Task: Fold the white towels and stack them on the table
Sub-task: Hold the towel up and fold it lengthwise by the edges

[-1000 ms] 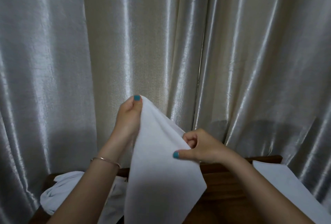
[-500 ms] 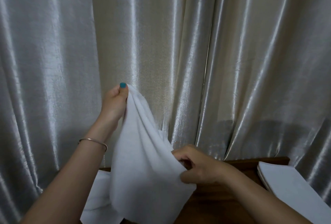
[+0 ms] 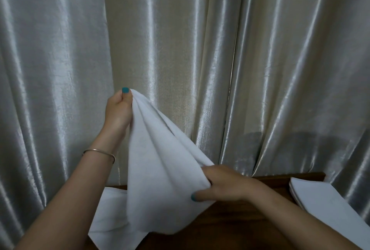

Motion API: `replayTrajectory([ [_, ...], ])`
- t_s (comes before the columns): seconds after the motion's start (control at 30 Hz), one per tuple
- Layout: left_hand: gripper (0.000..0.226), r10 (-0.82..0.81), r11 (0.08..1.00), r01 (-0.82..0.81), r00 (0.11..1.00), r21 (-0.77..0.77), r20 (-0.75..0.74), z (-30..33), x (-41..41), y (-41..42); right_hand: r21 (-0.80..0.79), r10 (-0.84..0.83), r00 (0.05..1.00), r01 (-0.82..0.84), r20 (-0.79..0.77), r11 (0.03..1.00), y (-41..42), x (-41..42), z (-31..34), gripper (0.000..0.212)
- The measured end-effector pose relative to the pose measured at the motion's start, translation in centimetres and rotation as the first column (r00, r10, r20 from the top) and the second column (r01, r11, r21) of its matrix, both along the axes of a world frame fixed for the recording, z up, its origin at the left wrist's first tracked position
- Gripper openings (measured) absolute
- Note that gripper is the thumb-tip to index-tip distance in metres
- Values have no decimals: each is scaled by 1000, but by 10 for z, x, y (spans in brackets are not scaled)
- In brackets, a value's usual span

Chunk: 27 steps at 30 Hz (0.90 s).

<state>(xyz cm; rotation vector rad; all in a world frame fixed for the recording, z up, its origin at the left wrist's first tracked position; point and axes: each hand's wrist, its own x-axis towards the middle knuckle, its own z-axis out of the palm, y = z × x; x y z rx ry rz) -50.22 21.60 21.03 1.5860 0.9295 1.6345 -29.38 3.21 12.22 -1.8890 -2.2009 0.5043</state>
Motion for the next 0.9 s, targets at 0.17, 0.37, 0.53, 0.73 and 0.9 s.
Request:
replayTrajectory([
  [0.17,31,59,998,-60,998,-35,-31,-7,-11,11,148,-44,995,30,93,988,14,25,15,39],
  [0.37,29,122,989,-127,990,-75,-71,-18,-24,16,157,-87,989,68,120,985,22,58,40,24],
  [0.53,29,181,977,-189,980,-99,-78,-25,-31,14,296,-201,910,92,363,951,23,77,62,32],
  [0.73,28,210,974,-216,975,-75,-75,-35,-36,8,419,-264,881,84,393,904,23,107,81,35],
  [0.9,28,226,974,-227,974,-23,-28,-35,-28,0,452,-222,934,75,280,889,23,116,86,21],
])
